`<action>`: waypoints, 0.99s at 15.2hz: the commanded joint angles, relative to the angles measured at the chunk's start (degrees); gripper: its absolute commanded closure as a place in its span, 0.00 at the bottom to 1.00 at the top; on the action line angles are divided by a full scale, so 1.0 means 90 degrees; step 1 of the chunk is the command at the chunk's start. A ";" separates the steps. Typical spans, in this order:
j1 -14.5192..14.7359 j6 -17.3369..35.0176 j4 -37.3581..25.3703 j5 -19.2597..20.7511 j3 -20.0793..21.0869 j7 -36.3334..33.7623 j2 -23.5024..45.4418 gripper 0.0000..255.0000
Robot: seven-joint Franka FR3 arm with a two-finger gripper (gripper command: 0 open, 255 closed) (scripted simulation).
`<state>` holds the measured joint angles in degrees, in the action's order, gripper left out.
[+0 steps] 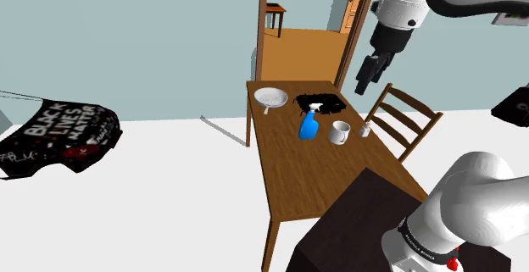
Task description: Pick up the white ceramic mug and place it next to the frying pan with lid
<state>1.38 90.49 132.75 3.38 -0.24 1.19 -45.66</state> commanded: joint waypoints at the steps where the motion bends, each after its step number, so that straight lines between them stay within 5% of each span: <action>1: 0.0000 0.0000 0.0000 0.0000 0.0000 0.0000 0.0000 0.00; 15: -0.0461 0.2543 0.1197 0.0714 -0.1453 0.1235 0.1328 0.00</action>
<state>-2.53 111.75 143.23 9.50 -12.43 11.52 -34.90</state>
